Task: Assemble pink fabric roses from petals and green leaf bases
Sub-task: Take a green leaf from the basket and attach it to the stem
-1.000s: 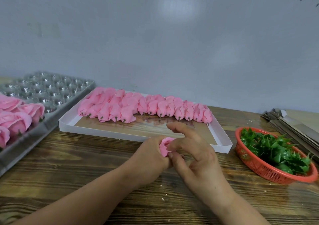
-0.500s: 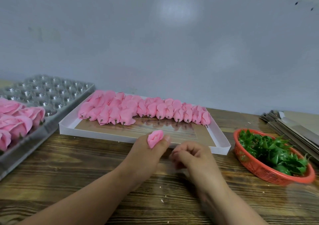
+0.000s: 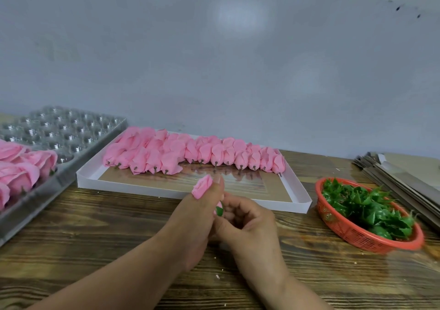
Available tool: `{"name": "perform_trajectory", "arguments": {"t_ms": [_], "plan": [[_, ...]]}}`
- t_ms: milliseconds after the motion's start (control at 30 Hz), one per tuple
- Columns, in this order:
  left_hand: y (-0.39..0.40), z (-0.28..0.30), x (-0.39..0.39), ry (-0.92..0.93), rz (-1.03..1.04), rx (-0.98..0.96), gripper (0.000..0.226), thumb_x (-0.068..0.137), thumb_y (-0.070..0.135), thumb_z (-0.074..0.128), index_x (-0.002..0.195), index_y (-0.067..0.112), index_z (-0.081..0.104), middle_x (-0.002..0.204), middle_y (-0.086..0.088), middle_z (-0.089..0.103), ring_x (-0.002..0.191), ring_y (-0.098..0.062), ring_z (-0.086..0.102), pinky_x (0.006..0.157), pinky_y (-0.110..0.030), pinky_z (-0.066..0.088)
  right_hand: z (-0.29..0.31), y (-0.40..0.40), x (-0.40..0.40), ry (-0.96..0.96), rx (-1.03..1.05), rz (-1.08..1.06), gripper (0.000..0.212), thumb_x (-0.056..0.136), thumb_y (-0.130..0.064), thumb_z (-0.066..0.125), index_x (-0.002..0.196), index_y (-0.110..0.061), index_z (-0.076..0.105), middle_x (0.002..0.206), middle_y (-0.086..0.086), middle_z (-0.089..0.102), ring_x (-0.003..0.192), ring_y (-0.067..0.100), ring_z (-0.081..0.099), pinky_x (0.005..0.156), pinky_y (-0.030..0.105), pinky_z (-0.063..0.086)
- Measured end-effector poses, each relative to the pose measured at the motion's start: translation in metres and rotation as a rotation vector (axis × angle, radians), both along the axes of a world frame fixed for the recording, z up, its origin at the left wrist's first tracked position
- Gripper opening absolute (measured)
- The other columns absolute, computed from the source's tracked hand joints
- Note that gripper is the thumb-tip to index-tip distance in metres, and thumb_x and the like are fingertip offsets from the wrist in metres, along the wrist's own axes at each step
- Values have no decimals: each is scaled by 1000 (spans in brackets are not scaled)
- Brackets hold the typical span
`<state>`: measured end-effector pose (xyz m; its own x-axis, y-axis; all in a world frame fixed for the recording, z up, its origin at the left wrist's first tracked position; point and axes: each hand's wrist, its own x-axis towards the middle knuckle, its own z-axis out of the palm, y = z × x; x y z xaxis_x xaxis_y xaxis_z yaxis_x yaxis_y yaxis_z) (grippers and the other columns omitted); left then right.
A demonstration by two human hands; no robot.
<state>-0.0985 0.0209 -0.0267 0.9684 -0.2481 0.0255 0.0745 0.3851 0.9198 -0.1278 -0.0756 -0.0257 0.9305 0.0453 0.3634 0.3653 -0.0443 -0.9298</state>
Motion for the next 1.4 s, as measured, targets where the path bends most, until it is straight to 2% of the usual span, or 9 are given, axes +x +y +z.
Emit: {"name": "perform_trajectory", "arguments": {"t_ms": [167, 333, 600, 867, 1067, 1133, 1233, 1333, 1400], "plan": [[11, 7, 0, -82, -134, 233, 36, 91, 43, 58, 91, 9, 69, 106, -25, 66, 103, -31, 66, 99, -49, 48, -3, -7, 9, 75, 149, -58, 13, 62, -7, 65, 74, -5, 70, 70, 27, 64, 65, 28, 59, 69, 48, 54], [21, 15, 8, -156, -92, 452, 22, 96, 31, 53, 88, 14, 64, 78, 4, 70, 74, -5, 65, 72, -19, 53, -3, -10, 11, 66, 186, 22, 15, 72, 6, 69, 71, -8, 73, 66, 14, 69, 64, 21, 67, 63, 25, 55], [31, 15, 15, -108, -14, 388, 13, 89, 14, 64, 85, 6, 73, 76, -8, 69, 72, -18, 55, 65, -25, 49, -4, -16, 14, 121, 233, 53, 10, 72, 7, 69, 80, 1, 70, 70, 14, 70, 62, 14, 65, 61, 19, 51], [34, 16, 12, -55, 52, 426, 14, 86, 9, 67, 90, -3, 72, 82, -16, 68, 73, -20, 55, 71, -30, 49, -8, -16, 16, 163, 142, 12, 17, 72, 8, 72, 86, 3, 65, 64, 15, 63, 52, 14, 56, 51, 23, 47], [43, 16, 9, -38, 14, 460, 10, 85, 7, 67, 81, 1, 74, 79, -18, 72, 72, -21, 61, 71, -31, 55, -8, -14, 13, 87, -32, 51, 22, 74, 2, 74, 91, -8, 67, 79, 27, 65, 70, 30, 60, 68, 41, 48], [52, 22, 9, -44, 44, 501, 12, 84, 7, 68, 75, 7, 75, 73, -10, 72, 66, -15, 61, 64, -25, 53, -7, -13, 11, 40, -168, 82, 31, 73, -2, 76, 95, -22, 65, 79, 10, 67, 70, 20, 61, 70, 30, 50], [83, 38, 14, -41, 161, 595, 14, 80, 10, 72, 69, 17, 78, 78, -7, 75, 73, -15, 65, 78, -29, 54, -9, -15, 11, 56, -317, 69, 36, 75, -9, 77, 98, -31, 58, 78, -3, 64, 67, 3, 57, 68, 16, 47], [125, 58, 14, -127, 307, 676, 8, 67, 23, 76, 72, 28, 78, 78, -1, 76, 75, -16, 68, 82, -29, 52, -10, -17, 12, 47, -390, 44, 32, 77, -11, 74, 95, -32, 57, 78, -2, 66, 68, 3, 58, 71, 17, 49], [152, 69, 11, -146, 437, 697, 8, 65, 23, 74, 71, 18, 76, 69, 2, 74, 67, -10, 70, 71, -21, 55, -10, -18, 13, 35, -430, 41, 30, 78, -12, 74, 93, -33, 58, 77, -2, 67, 69, 4, 59, 74, 22, 51]]}}
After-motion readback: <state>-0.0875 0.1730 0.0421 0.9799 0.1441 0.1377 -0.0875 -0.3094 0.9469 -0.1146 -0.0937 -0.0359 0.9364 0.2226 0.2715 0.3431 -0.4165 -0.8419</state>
